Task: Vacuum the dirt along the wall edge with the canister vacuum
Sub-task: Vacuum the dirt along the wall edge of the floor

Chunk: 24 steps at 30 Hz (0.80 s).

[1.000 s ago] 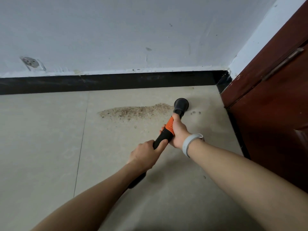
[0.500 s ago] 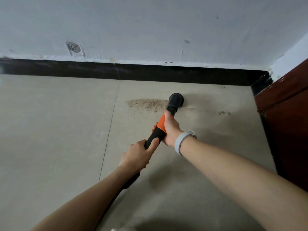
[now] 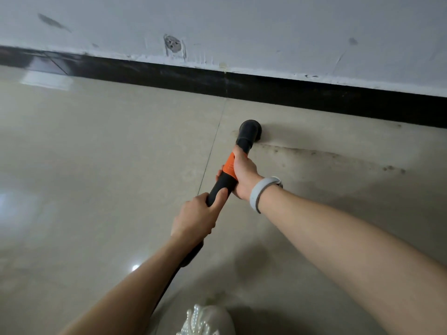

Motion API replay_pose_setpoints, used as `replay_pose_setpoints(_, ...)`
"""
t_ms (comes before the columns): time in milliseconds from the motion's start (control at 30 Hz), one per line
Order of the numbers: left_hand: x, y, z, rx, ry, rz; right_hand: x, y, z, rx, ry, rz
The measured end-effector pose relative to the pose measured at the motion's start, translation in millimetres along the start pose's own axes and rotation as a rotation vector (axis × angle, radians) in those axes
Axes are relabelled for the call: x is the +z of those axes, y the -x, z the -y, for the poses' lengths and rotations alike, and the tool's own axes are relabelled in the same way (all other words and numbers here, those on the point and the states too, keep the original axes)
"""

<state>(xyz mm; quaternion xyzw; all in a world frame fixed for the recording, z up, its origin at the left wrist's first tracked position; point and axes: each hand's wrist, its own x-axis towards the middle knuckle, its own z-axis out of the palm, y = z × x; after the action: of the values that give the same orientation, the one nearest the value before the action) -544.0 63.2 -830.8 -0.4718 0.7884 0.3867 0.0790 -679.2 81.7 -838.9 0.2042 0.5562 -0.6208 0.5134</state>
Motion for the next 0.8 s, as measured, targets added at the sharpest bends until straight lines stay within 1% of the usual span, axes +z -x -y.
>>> replay_pose_setpoints(133,-13.3,5.0,18.3,-0.033,0.090,-0.082,32.5,3.9,-10.3,-0.050,0.088,0.001)
replay_pose_setpoints(233,-20.9,3.5,25.6,-0.036,0.187,-0.105,51.1,4.2,-12.8,-0.098,0.119,0.000)
replay_pose_setpoints(433,-25.4,-12.0,26.3,-0.061,0.200,-0.010,50.6,-10.2,-9.3,-0.034,0.196,-0.003)
replay_pose_setpoints(667,-23.3,-6.9,28.6,-0.078,0.233,0.062,44.8,-10.3,-21.4,-0.045,0.216,-0.081)
replay_pose_setpoints(700,-22.9,-2.9,30.9,-0.081,0.228,0.069,41.8,-9.7,-24.6,-0.023,0.189,-0.069)
replay_pose_setpoints(800,-20.1,4.4,31.6,-0.075,0.201,0.053,36.5,-5.4,-24.4,0.045,0.107,0.037)
